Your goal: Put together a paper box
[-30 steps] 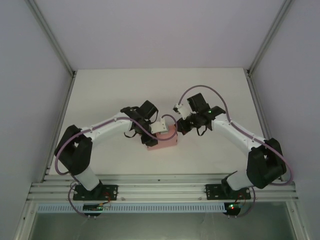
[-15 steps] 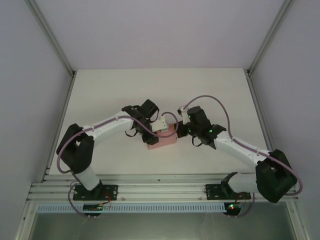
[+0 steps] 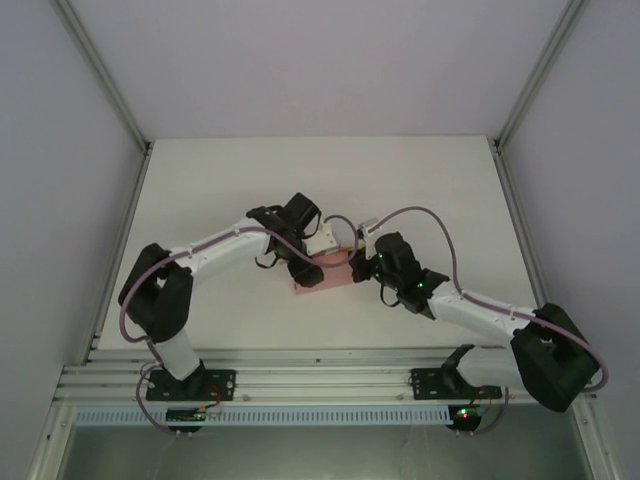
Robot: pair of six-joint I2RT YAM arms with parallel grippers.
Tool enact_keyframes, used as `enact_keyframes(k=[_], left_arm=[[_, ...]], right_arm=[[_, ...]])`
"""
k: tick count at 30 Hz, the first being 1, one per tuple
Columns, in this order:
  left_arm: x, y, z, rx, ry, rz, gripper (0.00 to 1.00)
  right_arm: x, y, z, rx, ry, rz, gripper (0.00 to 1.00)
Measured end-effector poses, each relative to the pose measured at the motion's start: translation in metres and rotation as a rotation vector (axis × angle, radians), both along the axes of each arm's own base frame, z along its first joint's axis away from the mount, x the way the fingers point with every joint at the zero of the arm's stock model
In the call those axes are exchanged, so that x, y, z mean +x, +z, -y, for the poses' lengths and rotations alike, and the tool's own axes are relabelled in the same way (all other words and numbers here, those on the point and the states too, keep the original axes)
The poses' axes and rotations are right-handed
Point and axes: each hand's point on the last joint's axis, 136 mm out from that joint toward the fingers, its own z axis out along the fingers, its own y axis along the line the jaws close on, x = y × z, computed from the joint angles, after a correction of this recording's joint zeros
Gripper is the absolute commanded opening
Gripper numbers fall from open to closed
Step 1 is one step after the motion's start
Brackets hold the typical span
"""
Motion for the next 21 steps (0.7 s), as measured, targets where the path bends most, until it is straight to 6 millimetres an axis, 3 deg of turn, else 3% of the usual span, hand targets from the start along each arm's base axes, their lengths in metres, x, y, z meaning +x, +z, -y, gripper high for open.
enact_keyframes(k=[1,6,10,15,19,21], left_arm=[[0.002,0.002,0.002,-0.008,0.008,0.006,1.0],[-0.001,0.02,0.006,-0.048,0.035,0.053,1.0],[-0.007,0.045,-0.011,-0.065,0.127,0.113,0.98],[-0.014,0.063,-0.042,-0.067,0.276,0.158,0.84],[-0.022,0.053,-0.061,-0.031,0.348,0.15,0.66],[-0.022,0.051,-0.066,-0.02,0.38,0.143,0.66]], right_arm=[[-0.001,0.0,-0.001,-0.01,-0.004,-0.001,0.0],[-0.004,0.0,-0.003,-0.053,-0.025,-0.019,0.0],[-0.005,0.001,-0.002,-0.077,-0.036,-0.028,0.0],[-0.005,0.001,-0.005,-0.093,-0.031,-0.04,0.0],[-0.004,0.0,-0.007,-0.103,-0.028,-0.048,0.0],[-0.004,0.0,-0.008,-0.109,-0.027,-0.049,0.0]])
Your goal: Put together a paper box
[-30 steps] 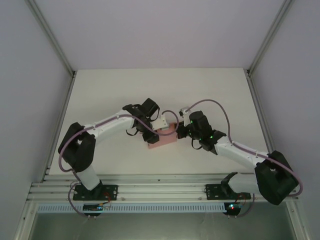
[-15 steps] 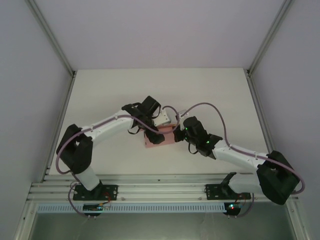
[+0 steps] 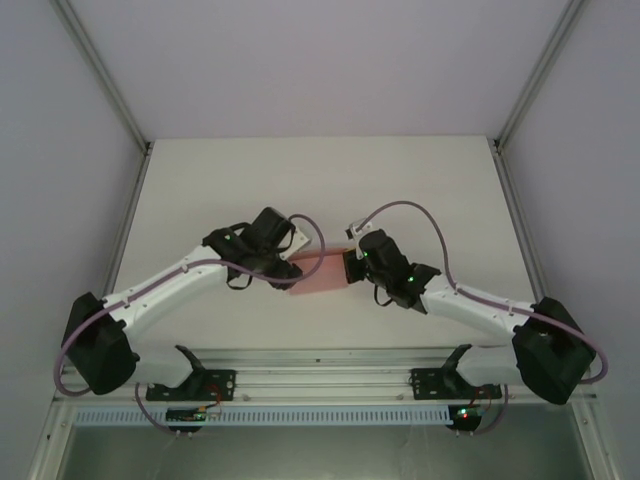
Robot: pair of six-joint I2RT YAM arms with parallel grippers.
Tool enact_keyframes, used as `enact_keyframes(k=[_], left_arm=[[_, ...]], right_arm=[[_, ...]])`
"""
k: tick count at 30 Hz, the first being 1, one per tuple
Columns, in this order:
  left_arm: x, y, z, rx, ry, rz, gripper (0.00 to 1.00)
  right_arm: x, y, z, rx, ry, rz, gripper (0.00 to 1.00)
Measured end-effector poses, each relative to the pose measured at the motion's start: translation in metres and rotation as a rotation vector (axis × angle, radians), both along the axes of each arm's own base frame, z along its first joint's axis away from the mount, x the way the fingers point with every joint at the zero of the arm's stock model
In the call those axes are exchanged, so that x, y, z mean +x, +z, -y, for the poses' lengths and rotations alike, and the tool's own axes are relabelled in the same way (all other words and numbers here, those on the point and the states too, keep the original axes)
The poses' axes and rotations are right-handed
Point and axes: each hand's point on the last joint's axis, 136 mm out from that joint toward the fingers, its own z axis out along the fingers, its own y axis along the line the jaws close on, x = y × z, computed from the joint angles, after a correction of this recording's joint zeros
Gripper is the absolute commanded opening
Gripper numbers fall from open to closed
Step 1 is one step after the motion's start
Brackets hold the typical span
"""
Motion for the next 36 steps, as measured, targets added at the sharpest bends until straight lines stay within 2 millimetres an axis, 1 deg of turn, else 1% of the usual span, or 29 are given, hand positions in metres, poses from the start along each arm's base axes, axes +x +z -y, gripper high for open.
enact_keyframes(k=[2,6,7,8,11,14,16,17,19,22,24,25,28,31,36], left_arm=[[0.002,0.0,-0.002,0.0,0.02,0.004,0.65],[0.009,0.001,-0.01,0.005,0.062,0.012,0.59],[0.011,0.001,-0.012,0.005,0.074,0.013,0.57],[0.014,0.001,-0.014,0.006,0.084,0.013,0.52],[0.018,-0.001,-0.019,0.006,0.103,0.007,0.5],[0.016,-0.003,-0.015,-0.009,0.089,-0.011,0.48],[0.016,-0.002,-0.011,-0.023,0.073,-0.013,0.42],[0.016,-0.002,-0.01,-0.029,0.07,-0.012,0.37],[0.017,-0.003,-0.007,-0.032,0.06,-0.016,0.34],[0.017,-0.012,-0.005,-0.019,0.058,-0.041,0.19],[0.018,-0.018,-0.005,-0.008,0.064,-0.056,0.02],[0.019,-0.019,-0.004,-0.006,0.068,-0.062,0.0],[0.022,-0.015,-0.002,-0.016,0.084,-0.063,0.0],[0.021,-0.012,0.0,-0.042,0.119,-0.086,0.0],[0.017,-0.015,0.0,-0.108,0.263,-0.176,0.0]], right_arm=[[0.0,0.0,-0.001,-0.002,0.002,-0.001,0.0],[0.0,0.0,-0.002,-0.007,0.011,0.0,0.0],[-0.001,0.0,-0.002,-0.01,0.013,0.0,0.0],[-0.001,0.0,-0.002,-0.011,0.014,-0.001,0.0],[-0.001,0.0,-0.002,-0.013,0.015,-0.002,0.0],[-0.001,0.0,-0.002,-0.018,0.016,-0.003,0.0],[-0.001,0.0,-0.002,-0.02,0.015,-0.005,0.0],[-0.001,0.0,-0.002,-0.021,0.015,-0.006,0.0],[-0.001,0.0,-0.002,-0.021,0.015,-0.005,0.0],[-0.001,0.0,-0.002,-0.023,0.018,-0.004,0.0],[-0.001,0.0,-0.002,-0.023,0.018,-0.004,0.0],[-0.001,0.0,-0.002,-0.023,0.018,-0.004,0.0],[-0.001,-0.001,-0.001,-0.032,0.015,-0.003,0.0],[-0.003,-0.001,-0.001,-0.048,0.007,0.001,0.0],[-0.008,-0.001,-0.003,-0.096,-0.009,0.014,0.0]])
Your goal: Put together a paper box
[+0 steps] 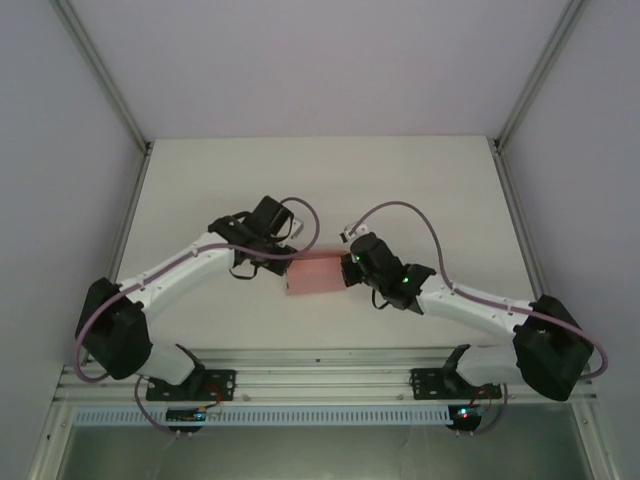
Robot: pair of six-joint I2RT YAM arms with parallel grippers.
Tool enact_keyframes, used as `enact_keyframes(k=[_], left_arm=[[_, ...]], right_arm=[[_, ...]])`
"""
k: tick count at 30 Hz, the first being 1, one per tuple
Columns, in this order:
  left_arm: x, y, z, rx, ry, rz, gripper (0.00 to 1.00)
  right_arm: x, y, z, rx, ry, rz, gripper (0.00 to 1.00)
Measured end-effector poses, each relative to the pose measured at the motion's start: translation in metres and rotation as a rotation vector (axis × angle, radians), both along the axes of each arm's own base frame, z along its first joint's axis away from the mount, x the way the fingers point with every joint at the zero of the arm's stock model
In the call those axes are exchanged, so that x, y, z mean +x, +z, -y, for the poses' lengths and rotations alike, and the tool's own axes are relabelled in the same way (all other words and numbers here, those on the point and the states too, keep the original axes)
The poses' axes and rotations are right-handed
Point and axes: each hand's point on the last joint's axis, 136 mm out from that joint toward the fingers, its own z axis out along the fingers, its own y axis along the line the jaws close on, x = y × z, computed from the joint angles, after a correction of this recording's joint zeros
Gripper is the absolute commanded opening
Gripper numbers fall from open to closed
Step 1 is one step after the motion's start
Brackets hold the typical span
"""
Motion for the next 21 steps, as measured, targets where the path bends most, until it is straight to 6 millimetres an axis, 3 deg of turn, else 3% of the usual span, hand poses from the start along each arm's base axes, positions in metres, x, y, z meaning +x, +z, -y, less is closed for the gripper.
enact_keyframes(k=[11,16,21], left_arm=[[-0.007,0.002,0.004,-0.166,0.257,-0.235,0.0],[-0.003,0.001,0.004,-0.162,0.294,-0.233,0.0],[0.003,-0.008,0.004,-0.171,0.316,-0.125,0.0]], right_arm=[[-0.005,-0.001,-0.001,-0.074,-0.069,0.046,0.0],[-0.006,-0.001,-0.001,-0.068,-0.083,0.046,0.0],[-0.009,-0.001,-0.001,-0.045,-0.079,0.059,0.0]])
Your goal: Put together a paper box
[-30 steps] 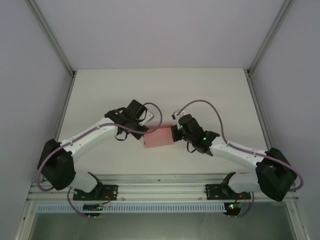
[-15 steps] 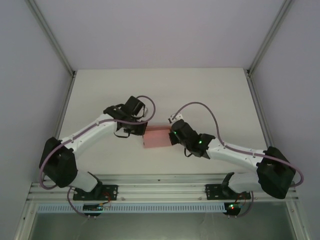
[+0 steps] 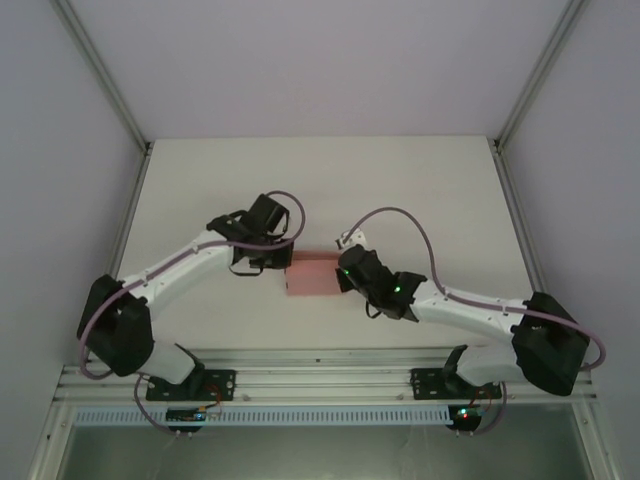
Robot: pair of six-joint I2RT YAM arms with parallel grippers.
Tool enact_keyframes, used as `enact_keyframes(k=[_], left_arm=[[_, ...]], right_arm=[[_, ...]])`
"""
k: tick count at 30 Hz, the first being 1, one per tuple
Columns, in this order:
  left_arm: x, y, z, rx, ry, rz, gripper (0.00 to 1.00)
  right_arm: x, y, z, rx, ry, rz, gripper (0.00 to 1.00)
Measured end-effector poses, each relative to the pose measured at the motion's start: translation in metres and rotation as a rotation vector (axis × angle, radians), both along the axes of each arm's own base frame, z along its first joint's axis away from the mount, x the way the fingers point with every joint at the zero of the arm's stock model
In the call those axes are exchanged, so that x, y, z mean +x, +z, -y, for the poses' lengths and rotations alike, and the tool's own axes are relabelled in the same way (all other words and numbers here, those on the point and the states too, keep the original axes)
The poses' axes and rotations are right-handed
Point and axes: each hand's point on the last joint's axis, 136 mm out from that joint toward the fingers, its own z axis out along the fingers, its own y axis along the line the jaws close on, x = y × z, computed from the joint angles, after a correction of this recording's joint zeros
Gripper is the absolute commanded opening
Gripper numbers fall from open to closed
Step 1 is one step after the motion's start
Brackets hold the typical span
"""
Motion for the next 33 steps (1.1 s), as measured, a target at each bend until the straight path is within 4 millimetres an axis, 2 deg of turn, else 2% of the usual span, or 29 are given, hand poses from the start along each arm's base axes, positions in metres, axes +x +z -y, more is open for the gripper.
enact_keyframes(k=[11,16,19,26,33], left_arm=[[-0.036,0.0,-0.001,-0.071,-0.017,0.284,0.0],[-0.041,-0.001,-0.002,-0.107,-0.027,0.351,0.0],[-0.042,-0.001,-0.001,-0.064,-0.028,0.401,0.0],[-0.041,-0.001,-0.001,0.113,0.127,0.418,0.0],[-0.047,-0.001,-0.019,0.161,0.309,0.449,0.0]], right_arm=[[-0.008,0.001,0.0,0.041,0.029,0.048,0.0],[-0.011,0.001,-0.002,0.046,0.045,0.061,0.0],[-0.011,0.001,-0.002,0.049,0.049,0.07,0.0],[-0.014,0.002,-0.001,0.034,0.024,0.087,0.0],[-0.023,0.001,-0.01,0.061,0.047,0.072,0.0]])
